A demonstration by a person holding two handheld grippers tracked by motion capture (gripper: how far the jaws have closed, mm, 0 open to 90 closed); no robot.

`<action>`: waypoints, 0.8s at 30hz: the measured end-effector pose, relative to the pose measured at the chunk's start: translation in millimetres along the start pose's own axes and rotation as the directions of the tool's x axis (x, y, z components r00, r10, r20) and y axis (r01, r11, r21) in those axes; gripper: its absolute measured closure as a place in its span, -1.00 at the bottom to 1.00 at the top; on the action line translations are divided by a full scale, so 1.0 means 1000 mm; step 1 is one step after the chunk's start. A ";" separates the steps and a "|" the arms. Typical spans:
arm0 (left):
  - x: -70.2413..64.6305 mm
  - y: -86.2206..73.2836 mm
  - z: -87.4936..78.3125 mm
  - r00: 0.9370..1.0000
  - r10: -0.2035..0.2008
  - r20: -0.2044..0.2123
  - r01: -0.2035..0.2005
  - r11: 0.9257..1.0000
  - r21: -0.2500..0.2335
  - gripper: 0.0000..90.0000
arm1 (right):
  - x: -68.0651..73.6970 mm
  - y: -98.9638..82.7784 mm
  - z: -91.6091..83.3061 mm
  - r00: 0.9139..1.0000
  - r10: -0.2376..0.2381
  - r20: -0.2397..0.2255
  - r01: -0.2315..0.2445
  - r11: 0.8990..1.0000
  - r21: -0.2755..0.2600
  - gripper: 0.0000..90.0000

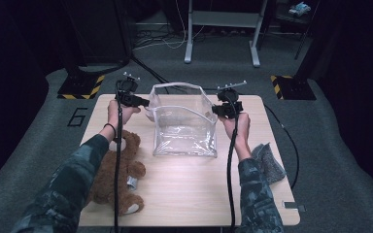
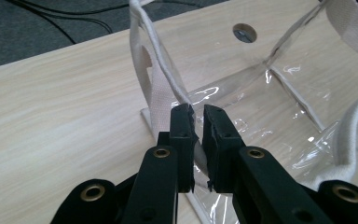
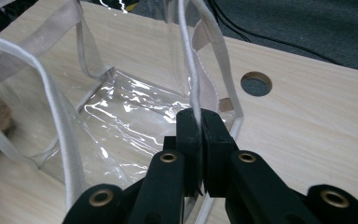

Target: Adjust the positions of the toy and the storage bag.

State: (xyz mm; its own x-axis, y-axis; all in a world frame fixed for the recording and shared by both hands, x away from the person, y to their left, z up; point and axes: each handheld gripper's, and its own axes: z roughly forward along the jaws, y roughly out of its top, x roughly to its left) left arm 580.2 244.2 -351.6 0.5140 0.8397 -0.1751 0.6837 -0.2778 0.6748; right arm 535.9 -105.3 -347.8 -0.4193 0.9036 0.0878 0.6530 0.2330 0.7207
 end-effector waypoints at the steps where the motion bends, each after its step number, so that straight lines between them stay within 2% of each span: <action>1: -0.001 -0.001 -0.001 1.000 0.003 0.003 -0.003 1.000 -0.003 0.83 | 0.001 -0.003 -0.002 1.000 0.001 -0.003 -0.001 1.000 0.000 0.94; 2: -0.003 -0.003 -0.003 1.000 0.018 0.019 -0.018 1.000 0.003 0.83 | 0.001 -0.004 -0.004 1.000 0.003 -0.003 -0.003 1.000 0.000 0.94; 10: -0.017 -0.015 -0.015 0.996 0.052 0.076 -0.053 0.999 0.014 0.83 | -0.001 -0.025 -0.024 0.999 0.025 -0.030 -0.025 1.000 -0.007 0.94; 11: -0.018 -0.016 -0.017 0.995 0.067 0.077 -0.069 0.997 0.023 0.83 | 0.000 -0.028 -0.026 0.999 0.026 -0.035 -0.027 1.000 -0.008 0.94; 16: -0.023 -0.021 -0.019 0.994 0.076 0.079 -0.079 0.996 0.037 0.81 | 0.007 -0.041 -0.037 0.999 0.003 -0.046 -0.004 1.000 -0.018 0.92; 17: -0.023 -0.021 -0.019 0.995 0.066 0.074 -0.069 0.997 0.035 0.76 | 0.008 -0.043 -0.038 0.999 -0.012 -0.045 0.011 1.000 -0.017 0.90; 19: -0.022 -0.020 -0.017 0.997 0.049 0.060 -0.051 0.998 0.035 0.60 | 0.008 -0.041 -0.037 0.999 -0.009 -0.047 0.008 1.000 -0.018 0.80; 21: -0.018 -0.018 -0.014 0.998 0.029 0.053 -0.032 0.998 0.049 0.35 | 0.008 -0.036 -0.034 0.999 -0.009 -0.049 0.008 1.000 -0.027 0.71; 22: -0.016 -0.017 -0.012 0.999 0.005 0.044 -0.007 0.998 0.056 0.30 | 0.008 -0.034 -0.033 0.999 -0.011 -0.050 0.010 1.000 -0.023 0.68; 24: -0.014 -0.015 -0.006 0.999 -0.017 0.041 0.013 0.996 0.087 0.15 | 0.008 -0.027 -0.027 0.998 -0.015 -0.065 0.013 1.000 -0.021 0.58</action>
State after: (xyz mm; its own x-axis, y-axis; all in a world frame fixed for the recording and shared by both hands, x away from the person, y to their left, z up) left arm 559.5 239.6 -355.4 0.5228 0.8247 -0.2155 0.7333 -0.3063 0.6071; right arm 498.2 -114.2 -348.0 -0.4690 0.8748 0.1219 0.6338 0.2371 0.7363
